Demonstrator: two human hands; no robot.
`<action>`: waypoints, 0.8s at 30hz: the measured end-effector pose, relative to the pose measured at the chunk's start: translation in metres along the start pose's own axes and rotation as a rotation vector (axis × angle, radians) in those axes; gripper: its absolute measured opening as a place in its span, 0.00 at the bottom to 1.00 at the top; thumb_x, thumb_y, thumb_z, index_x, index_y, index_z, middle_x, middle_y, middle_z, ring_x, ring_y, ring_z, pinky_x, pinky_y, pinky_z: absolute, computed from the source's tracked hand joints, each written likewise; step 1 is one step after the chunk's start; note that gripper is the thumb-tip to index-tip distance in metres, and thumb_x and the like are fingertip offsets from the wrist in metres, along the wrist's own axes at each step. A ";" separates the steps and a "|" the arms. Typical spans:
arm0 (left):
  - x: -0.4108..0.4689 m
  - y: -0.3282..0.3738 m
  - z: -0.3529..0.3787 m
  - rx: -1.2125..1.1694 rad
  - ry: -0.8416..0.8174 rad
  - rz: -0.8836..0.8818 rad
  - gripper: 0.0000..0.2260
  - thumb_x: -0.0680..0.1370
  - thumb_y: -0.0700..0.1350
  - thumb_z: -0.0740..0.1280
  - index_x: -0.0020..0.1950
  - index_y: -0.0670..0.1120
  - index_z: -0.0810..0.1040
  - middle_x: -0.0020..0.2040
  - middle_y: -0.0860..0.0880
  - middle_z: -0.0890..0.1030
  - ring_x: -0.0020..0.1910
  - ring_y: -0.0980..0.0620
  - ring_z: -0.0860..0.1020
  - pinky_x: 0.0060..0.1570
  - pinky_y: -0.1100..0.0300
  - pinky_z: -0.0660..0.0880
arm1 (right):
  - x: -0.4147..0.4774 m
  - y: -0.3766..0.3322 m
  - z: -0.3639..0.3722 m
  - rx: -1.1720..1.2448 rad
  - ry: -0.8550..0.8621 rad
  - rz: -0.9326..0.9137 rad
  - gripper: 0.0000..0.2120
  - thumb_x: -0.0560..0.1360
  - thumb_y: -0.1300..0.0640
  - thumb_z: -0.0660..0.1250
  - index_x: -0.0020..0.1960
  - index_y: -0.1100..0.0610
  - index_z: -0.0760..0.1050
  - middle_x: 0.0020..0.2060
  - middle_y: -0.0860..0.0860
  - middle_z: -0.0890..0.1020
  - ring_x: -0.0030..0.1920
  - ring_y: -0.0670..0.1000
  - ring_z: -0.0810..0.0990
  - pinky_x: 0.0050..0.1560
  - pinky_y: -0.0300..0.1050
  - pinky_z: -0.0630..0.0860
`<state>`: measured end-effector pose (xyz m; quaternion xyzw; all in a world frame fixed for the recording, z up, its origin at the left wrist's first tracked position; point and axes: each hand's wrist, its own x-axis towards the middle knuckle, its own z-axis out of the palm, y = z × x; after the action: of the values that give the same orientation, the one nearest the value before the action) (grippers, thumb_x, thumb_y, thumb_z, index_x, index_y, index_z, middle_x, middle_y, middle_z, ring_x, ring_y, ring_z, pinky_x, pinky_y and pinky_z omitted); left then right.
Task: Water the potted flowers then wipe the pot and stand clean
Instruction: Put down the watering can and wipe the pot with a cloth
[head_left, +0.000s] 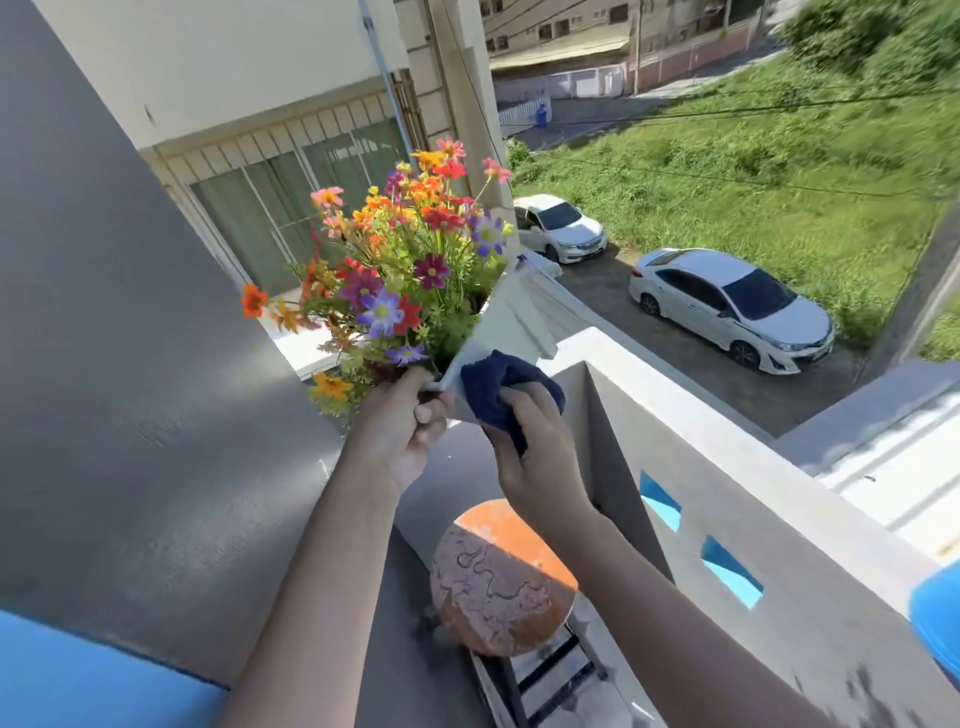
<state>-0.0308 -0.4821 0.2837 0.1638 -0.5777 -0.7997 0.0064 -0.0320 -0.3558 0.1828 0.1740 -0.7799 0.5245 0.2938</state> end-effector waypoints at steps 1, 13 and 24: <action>0.000 0.001 -0.001 -0.022 0.002 -0.017 0.12 0.80 0.37 0.57 0.36 0.43 0.67 0.31 0.45 0.70 0.16 0.59 0.61 0.14 0.69 0.56 | -0.004 0.004 0.001 -0.010 -0.004 0.017 0.12 0.73 0.68 0.69 0.57 0.63 0.76 0.54 0.55 0.78 0.51 0.43 0.69 0.51 0.25 0.64; 0.001 -0.002 -0.019 0.040 0.061 0.013 0.11 0.79 0.35 0.58 0.36 0.42 0.67 0.30 0.44 0.72 0.16 0.58 0.61 0.15 0.68 0.58 | 0.015 -0.009 0.013 0.102 -0.056 0.233 0.03 0.77 0.59 0.67 0.50 0.53 0.76 0.42 0.45 0.75 0.41 0.45 0.71 0.41 0.31 0.64; -0.002 -0.003 -0.031 0.069 -0.025 -0.037 0.12 0.79 0.35 0.58 0.35 0.43 0.67 0.25 0.46 0.73 0.16 0.59 0.61 0.14 0.68 0.56 | 0.104 -0.012 -0.033 0.279 0.036 0.467 0.09 0.76 0.54 0.68 0.49 0.59 0.81 0.44 0.58 0.85 0.40 0.51 0.80 0.48 0.51 0.78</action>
<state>-0.0197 -0.5095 0.2733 0.1646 -0.6020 -0.7811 -0.0214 -0.0954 -0.3268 0.2669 0.0191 -0.7139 0.6833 0.1520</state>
